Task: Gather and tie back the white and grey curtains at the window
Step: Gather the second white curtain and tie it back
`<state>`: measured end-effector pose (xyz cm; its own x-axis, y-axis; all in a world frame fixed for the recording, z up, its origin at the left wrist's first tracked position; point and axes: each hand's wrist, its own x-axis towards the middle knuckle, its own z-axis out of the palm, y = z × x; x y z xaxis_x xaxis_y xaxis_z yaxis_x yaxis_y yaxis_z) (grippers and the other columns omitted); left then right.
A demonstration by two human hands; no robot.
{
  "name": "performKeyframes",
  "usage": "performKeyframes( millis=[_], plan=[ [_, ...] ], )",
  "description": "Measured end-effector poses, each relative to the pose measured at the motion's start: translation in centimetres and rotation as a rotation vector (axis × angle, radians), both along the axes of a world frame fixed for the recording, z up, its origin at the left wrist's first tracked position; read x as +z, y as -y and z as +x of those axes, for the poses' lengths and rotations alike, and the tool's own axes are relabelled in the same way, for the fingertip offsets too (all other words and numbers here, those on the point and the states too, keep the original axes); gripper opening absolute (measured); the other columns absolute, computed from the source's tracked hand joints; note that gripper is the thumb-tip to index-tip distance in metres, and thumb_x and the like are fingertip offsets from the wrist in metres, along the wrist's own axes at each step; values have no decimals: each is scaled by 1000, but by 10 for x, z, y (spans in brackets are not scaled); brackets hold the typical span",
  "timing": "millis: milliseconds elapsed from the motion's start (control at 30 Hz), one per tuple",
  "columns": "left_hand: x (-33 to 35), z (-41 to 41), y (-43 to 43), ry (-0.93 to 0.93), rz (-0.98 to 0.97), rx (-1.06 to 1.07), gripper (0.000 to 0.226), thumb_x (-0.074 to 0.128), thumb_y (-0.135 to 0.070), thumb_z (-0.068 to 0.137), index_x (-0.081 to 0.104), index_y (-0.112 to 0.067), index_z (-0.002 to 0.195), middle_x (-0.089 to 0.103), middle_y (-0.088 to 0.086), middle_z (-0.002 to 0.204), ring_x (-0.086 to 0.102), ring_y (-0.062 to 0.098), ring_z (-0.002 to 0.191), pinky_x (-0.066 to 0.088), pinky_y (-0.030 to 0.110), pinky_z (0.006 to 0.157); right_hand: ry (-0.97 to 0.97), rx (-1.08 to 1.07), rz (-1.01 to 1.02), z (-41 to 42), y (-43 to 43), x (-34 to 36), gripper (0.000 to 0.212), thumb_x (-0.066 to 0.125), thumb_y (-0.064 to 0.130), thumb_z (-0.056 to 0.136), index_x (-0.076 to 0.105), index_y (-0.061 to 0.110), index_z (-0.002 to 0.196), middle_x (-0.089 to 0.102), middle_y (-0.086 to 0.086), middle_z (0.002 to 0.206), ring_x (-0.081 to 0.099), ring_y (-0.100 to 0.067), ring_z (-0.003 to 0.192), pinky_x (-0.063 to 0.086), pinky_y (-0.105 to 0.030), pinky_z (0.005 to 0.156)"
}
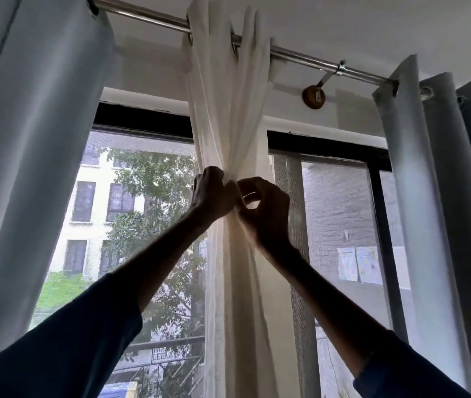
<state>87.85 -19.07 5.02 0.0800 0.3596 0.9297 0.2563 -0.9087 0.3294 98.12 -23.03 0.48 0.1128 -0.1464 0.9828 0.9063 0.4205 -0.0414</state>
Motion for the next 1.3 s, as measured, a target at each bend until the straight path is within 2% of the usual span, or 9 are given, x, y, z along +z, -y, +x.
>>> performKeyframes(
  millis=[333, 433, 567, 700, 800, 900, 1000, 1167, 1300],
  plan=[
    [4, 0, -1, 67, -196, -200, 45, 65, -55, 81, 52, -14, 68, 55, 7, 70, 55, 21, 64, 47, 35, 61, 48, 141, -223, 2, 14, -12, 15, 72, 15, 89, 76, 18, 103, 74, 8, 99, 67, 2, 85, 48, -7, 77],
    [5, -5, -2, 4, -190, -208, 39, 70, -46, 65, 50, -12, 70, 52, 7, 69, 50, 21, 61, 42, 33, 55, 42, 255, -370, 13, 19, -8, 14, 70, 18, 91, 76, 20, 104, 74, 9, 104, 68, -1, 86, 54, -18, 76],
    [12, -11, -4, -151, -271, -258, 18, 66, -25, 89, 60, -8, 92, 59, 6, 79, 52, 18, 62, 36, 20, 45, -1, 197, -346, 46, 20, -2, 25, 77, 25, 86, 76, 28, 110, 70, 12, 115, 68, -4, 99, 53, -17, 78],
    [19, -21, -2, -246, -335, -397, 21, 62, -23, 97, 57, -9, 112, 68, 7, 106, 65, 22, 89, 53, 32, 78, -325, 422, -507, 70, 23, 9, 71, 80, 37, 81, 53, 13, 142, 55, -8, 144, 51, -17, 131, 42, -34, 108],
    [19, -28, -1, -236, -347, -598, 24, 61, -18, 98, 63, -10, 121, 71, 6, 112, 68, 22, 103, 55, 40, 96, -353, 687, -695, 67, 25, 10, 67, 67, 38, 89, 47, 9, 146, 46, 0, 150, 37, -11, 141, 21, -37, 121],
    [16, -34, 2, -218, -360, -743, 26, 57, -11, 99, 62, -4, 124, 70, 7, 115, 68, 20, 102, 56, 33, 92, -336, 791, -754, 59, 26, 4, 44, 58, 46, 87, 64, 25, 125, 64, 17, 127, 56, 3, 120, 35, -24, 109],
    [15, -38, 1, -237, -341, -702, 25, 57, -15, 100, 62, -5, 123, 68, 13, 123, 66, 25, 112, 54, 39, 97, -364, 940, -791, 52, 23, -1, 27, 59, 38, 95, 72, 21, 110, 76, 4, 108, 72, -8, 98, 57, -20, 75],
    [9, -37, -1, -295, -184, -333, 41, 63, -27, 95, 55, -1, 126, 67, 15, 117, 67, 31, 106, 57, 49, 90, -327, 792, -775, 62, 7, -2, 43, 81, 35, 77, 73, 13, 113, 73, -9, 114, 71, -25, 103, 56, -40, 91],
    [-5, -24, 0, -344, -53, -20, 45, 62, -33, 89, 52, 2, 114, 63, 13, 97, 67, 31, 73, 59, 38, 61, -435, 644, -619, 60, 3, -7, 32, 88, 23, 72, 76, 5, 96, 76, -16, 93, 69, -21, 72, 61, -34, 67]
  ],
)
